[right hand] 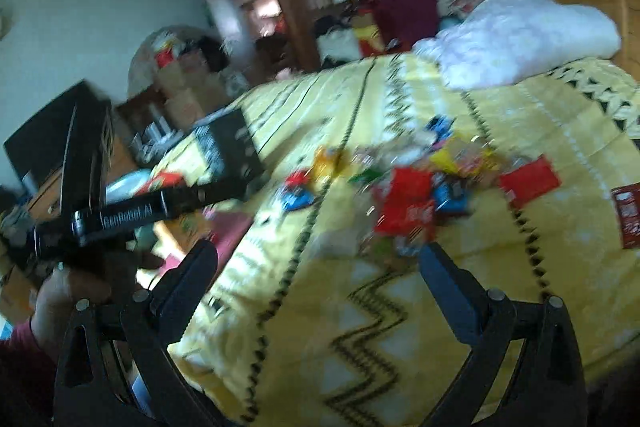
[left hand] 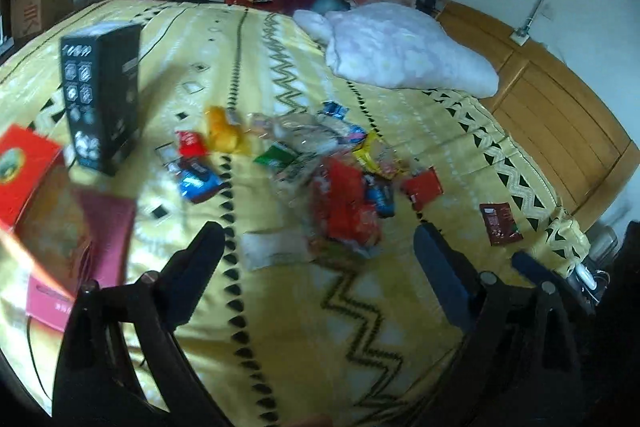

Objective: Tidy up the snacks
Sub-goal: 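Move both grippers back to the snack pile on the bed, then grasp a brown-blue chocolate packet with the left gripper while the right grasps another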

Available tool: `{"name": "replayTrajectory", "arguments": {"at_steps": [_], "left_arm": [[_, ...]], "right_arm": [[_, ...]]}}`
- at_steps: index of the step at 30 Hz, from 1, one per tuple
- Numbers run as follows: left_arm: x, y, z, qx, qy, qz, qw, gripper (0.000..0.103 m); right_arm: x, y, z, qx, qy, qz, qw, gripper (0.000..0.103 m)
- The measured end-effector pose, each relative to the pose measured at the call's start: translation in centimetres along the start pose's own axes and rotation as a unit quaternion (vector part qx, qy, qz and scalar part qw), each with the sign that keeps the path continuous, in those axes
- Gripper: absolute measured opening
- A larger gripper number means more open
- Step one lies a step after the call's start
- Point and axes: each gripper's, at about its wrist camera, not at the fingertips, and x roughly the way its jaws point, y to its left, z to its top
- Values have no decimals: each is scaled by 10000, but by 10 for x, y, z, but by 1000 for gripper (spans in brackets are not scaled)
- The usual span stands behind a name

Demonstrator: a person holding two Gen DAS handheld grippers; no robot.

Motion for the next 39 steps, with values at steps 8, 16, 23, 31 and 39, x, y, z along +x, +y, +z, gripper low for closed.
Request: {"name": "replayTrajectory", "arguments": {"at_steps": [8,16,23,31,39], "left_arm": [[27,-2,-2,-33,76,540,9985,97],[84,52,-15,-693,482,1031,9911,87],[153,116,12,-1425,502,1762,9727,88],[194,127,13,-824,629,2415,9648,46],[157,101,-5,-580,535,1752,9814,45]], "right_arm": [[-20,-6,27,-176,-671,-319,9971,102],[1,-40,-11,257,-119,-240,9993,102],[28,-70,-17,472,164,-311,9983,102],[68,-100,-11,454,589,-341,9966,102],[137,-138,17,852,898,-119,9922,84]]}}
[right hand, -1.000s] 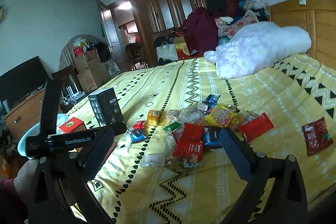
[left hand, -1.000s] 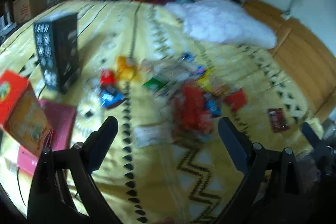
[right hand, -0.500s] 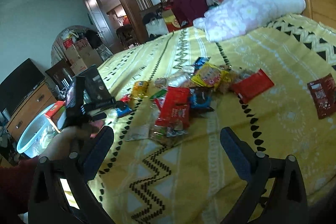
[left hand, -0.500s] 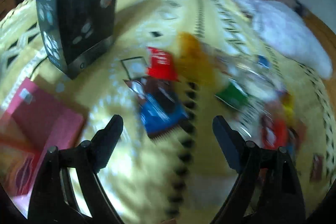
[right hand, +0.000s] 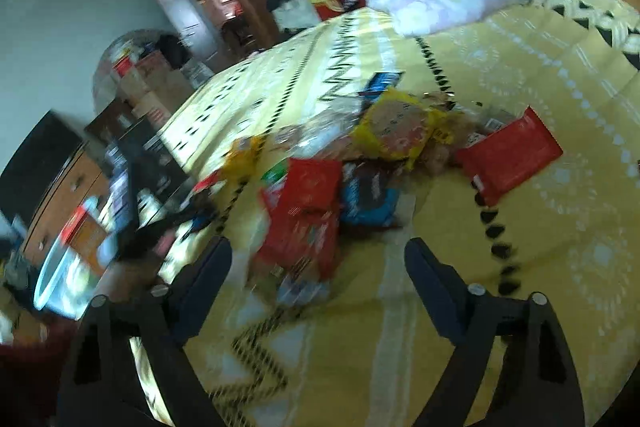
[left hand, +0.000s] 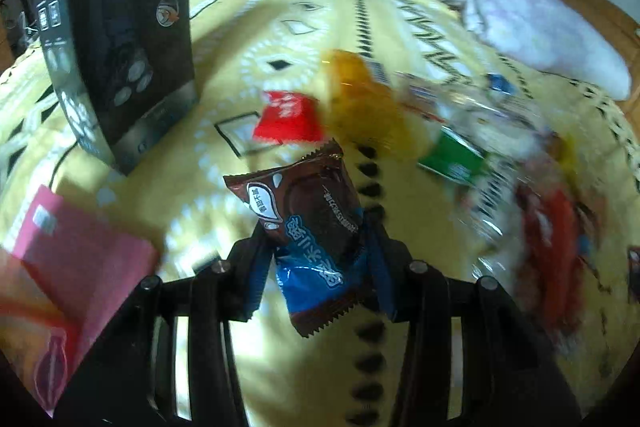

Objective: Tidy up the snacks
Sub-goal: 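Grasp a brown-blue chocolate packet with the left gripper while the right grasps another, then carry both brown-blue packets over the glass bowl with both grippers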

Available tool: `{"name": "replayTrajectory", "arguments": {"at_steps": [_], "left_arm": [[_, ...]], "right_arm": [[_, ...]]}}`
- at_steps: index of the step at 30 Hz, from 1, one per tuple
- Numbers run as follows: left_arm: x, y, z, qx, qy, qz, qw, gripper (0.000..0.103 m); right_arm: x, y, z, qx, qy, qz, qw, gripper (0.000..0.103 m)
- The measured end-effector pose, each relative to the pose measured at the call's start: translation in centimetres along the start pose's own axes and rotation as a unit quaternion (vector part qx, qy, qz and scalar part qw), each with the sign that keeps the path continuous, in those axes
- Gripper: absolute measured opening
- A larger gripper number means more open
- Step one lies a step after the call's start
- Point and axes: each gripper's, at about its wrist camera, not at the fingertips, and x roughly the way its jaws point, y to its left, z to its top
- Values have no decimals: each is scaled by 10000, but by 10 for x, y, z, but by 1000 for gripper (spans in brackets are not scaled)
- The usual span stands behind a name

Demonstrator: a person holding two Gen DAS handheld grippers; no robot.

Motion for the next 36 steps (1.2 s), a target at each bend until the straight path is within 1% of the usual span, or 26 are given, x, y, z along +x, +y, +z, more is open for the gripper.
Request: {"name": "replayTrajectory", "arguments": {"at_steps": [1,3,5,6,7,8,9,10,14,19,22,27,36], "left_arm": [[-6,-3,-4,9,-3,-106,9999,45],[-11,-5,-4,23,-10,-217,9998,45],[-18,-9,-3,36,-14,-352,9994,45],[-19,-11,-1,56,-18,-399,9992,45],[-23,-13,0,79,-48,-439,9990,45],[-28,-17,3,87,-92,-512,9986,45],[-33,-19,3,113,-122,-559,9983,45],[-41,-22,4,187,-186,-598,9979,45],[-74,-33,5,463,-490,-673,9955,45],[-111,-44,10,794,-808,-456,9925,45],[-124,-45,14,834,-906,-388,9916,45],[-155,-47,14,973,-1194,-284,9877,45],[-193,-31,13,880,-1518,-284,9841,45]], "right_arm": [[12,-2,6,35,40,-48,10000,80],[34,-1,18,-23,81,-198,9998,78],[55,3,26,-254,174,-489,9983,77],[71,4,27,-400,377,-701,9960,76],[83,3,25,-449,545,-803,9943,72],[91,0,23,-473,651,-884,9928,65],[91,-3,21,-472,602,-939,9926,56],[88,-5,21,-462,597,-1003,9921,49],[51,-4,20,-409,253,-944,9944,49],[-4,25,19,-523,-177,-760,9956,49],[-31,49,16,-705,-358,-668,9946,49],[-62,81,11,-933,-544,-497,9929,49],[-97,126,15,-1260,-824,-290,9882,49]]}}
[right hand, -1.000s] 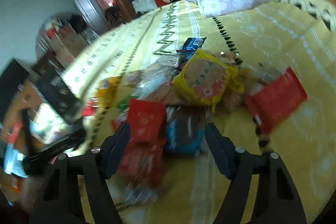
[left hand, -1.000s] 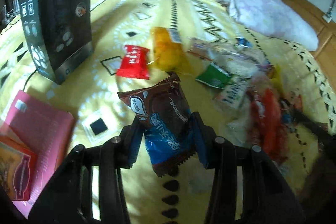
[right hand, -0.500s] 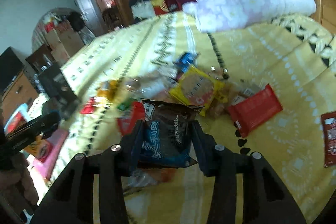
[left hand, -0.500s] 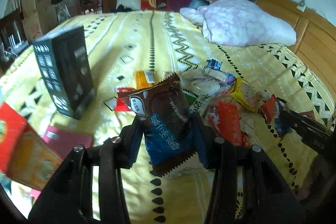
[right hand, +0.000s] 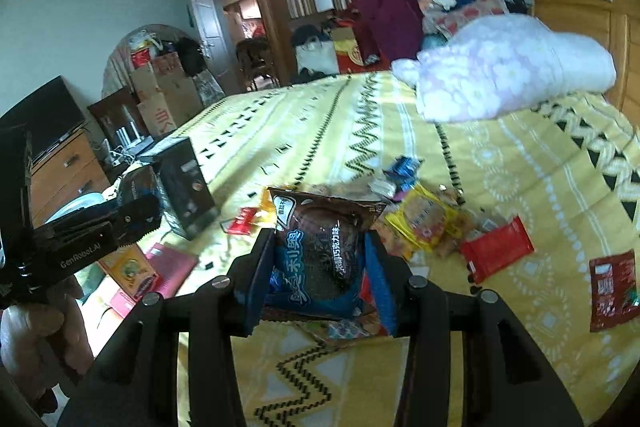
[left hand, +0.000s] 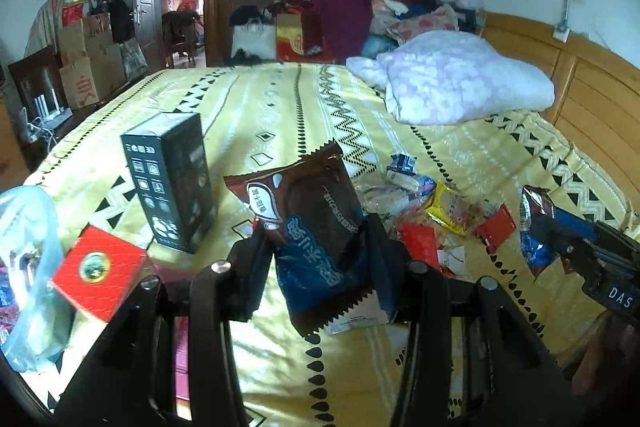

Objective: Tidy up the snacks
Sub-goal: 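Carry both brown-blue packets over the glass bowl with both grippers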

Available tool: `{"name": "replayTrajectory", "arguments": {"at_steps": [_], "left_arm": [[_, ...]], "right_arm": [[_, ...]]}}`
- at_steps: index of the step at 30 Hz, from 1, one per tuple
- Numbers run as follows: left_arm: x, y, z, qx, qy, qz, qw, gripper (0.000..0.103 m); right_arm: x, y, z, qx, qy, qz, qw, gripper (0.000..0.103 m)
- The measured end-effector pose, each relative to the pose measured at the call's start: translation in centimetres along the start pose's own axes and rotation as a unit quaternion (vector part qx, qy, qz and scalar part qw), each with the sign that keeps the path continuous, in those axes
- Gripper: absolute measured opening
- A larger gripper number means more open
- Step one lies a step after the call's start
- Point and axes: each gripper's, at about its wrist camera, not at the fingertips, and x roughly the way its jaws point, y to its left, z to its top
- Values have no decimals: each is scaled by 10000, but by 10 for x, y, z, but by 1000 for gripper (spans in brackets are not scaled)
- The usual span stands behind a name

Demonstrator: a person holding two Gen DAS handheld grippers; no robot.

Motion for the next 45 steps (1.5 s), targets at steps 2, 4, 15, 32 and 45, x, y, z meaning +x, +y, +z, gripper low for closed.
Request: {"name": "replayTrajectory", "arguments": {"at_steps": [2,4,15,32,45], "left_arm": [[-8,6,-1,-23,-60,10,10000,45],[-15,14,0,-72,-114,14,9999,45],[-48,57,2,-379,-408,173,9983,45],[-110,198,5,-1326,-1007,1181,9789,45],[-113,325,-15,-2160,-670,2252,9477,45]], "right_arm": [[-4,12,6,-84,-53,58,9999,49],[-5,22,11,-145,-83,133,9998,49],[-6,96,39,-611,-297,576,9960,49],[22,285,81,-1580,-435,1988,9662,49],[89,427,107,-1684,208,3028,9378,49]]}}
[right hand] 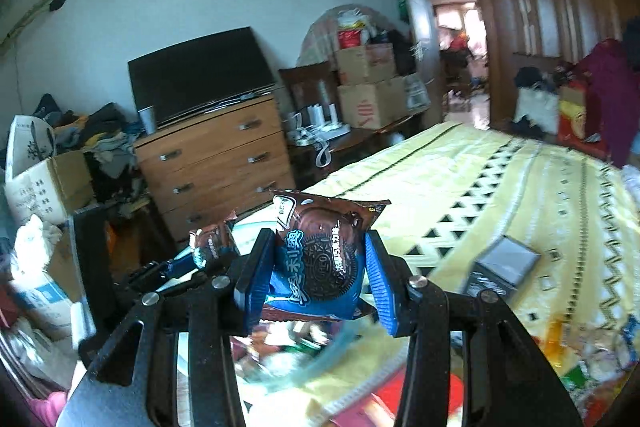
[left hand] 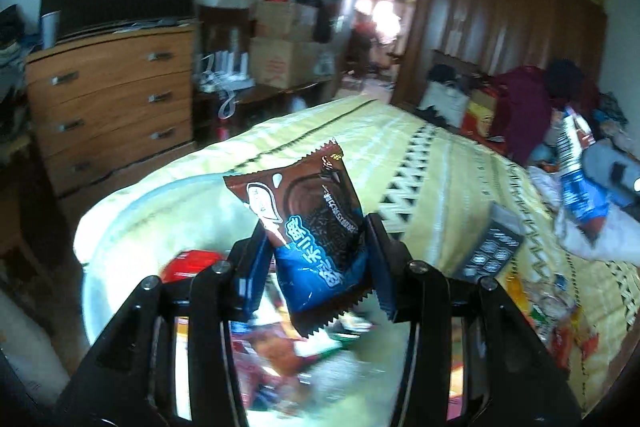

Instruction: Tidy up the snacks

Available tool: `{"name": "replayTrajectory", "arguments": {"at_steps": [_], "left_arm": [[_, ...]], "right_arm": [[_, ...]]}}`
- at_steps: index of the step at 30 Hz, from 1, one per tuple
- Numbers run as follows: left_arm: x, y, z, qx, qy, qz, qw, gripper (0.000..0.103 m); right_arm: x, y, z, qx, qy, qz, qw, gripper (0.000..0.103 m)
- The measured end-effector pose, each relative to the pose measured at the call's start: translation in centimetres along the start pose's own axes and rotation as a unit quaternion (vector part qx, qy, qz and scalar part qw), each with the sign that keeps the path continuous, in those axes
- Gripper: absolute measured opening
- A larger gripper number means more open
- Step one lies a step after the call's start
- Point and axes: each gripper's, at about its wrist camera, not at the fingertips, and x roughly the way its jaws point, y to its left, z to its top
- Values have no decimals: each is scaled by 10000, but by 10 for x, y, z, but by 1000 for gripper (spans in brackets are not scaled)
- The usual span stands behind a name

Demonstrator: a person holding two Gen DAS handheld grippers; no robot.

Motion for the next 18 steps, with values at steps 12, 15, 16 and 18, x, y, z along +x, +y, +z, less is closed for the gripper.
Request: {"name": "replayTrajectory", "arguments": {"at_steps": [12,15,16,18], "left_arm": [[38,41,-13,-214,604,479,9968,45],[39,46,-13,-228,636,487,9965,45],[39,47,-13,-227,642,481,9965,45],[39,48,-14,-220,652,475,9965,45]], "right_arm": [[110,21,2,296,951,710,9925,49],[122,22,-5,295,1059,735,9912,49],[125,23,-6,296,1075,741,9910,49],[128,22,-10,301,1095,735,9908,49]]}}
